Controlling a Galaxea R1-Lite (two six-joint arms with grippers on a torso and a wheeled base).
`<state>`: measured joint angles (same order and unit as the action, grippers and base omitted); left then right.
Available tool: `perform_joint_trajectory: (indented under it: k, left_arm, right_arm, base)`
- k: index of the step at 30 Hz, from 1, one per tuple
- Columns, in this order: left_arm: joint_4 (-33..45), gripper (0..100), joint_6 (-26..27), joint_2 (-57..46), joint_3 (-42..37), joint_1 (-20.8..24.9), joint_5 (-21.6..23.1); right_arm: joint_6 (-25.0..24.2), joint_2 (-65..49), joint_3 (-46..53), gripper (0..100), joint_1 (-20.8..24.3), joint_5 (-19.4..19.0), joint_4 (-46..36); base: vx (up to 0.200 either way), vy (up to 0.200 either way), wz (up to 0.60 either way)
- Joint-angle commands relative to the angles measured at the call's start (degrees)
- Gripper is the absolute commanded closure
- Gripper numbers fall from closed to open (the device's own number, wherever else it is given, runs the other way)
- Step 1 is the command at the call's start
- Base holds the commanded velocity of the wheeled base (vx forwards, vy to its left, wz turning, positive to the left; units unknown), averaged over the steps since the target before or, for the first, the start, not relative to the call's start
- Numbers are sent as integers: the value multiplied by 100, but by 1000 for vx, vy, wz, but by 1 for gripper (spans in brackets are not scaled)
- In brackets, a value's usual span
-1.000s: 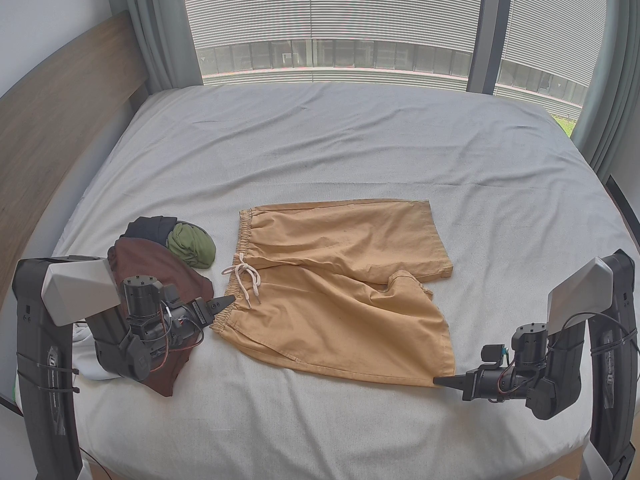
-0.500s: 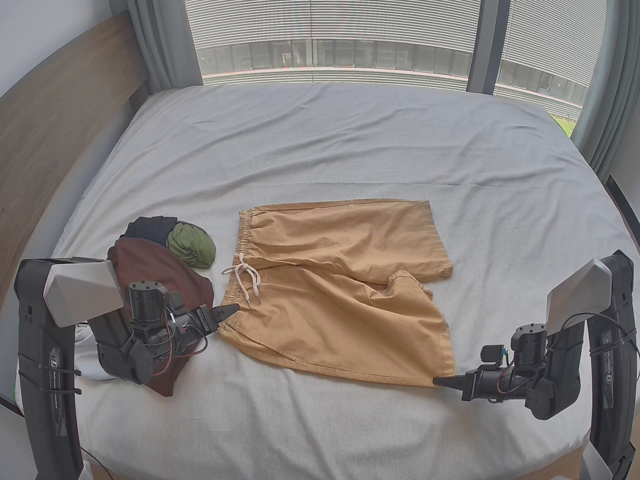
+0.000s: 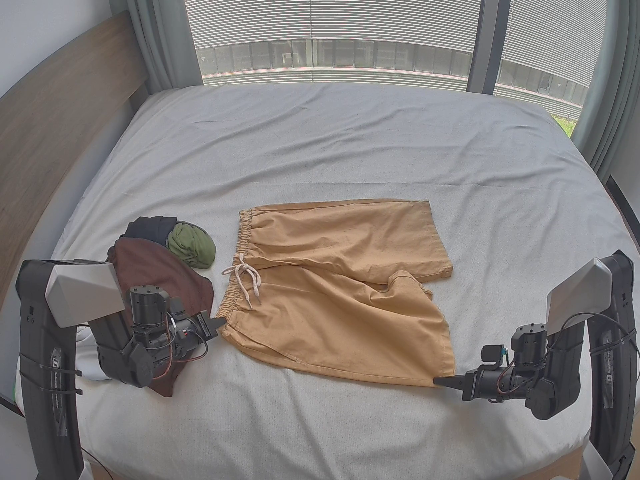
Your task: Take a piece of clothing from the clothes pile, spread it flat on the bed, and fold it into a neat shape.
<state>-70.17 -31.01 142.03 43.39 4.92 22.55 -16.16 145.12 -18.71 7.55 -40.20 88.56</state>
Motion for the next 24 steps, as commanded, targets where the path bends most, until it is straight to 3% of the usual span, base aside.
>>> perform_joint_trajectory:
  k: [1, 9, 24]
  left_arm:
    - [-85, 100, 25, -70, -304, -27, 4]
    - [-313, 100, 271, -422, -1078, -150, 100]
    - [-392, 100, 447, -369, -1254, -299, 179]
  right_arm:
    - [8, -54, 78, 100, -8, 4, -6]
    - [114, -124, 298, 100, -43, -5, -15]
    - [281, -221, 658, 100, -148, -5, -23]
  base:
    - [0, 0, 0]
    - [0, 0, 0]
    - [0, 0, 0]
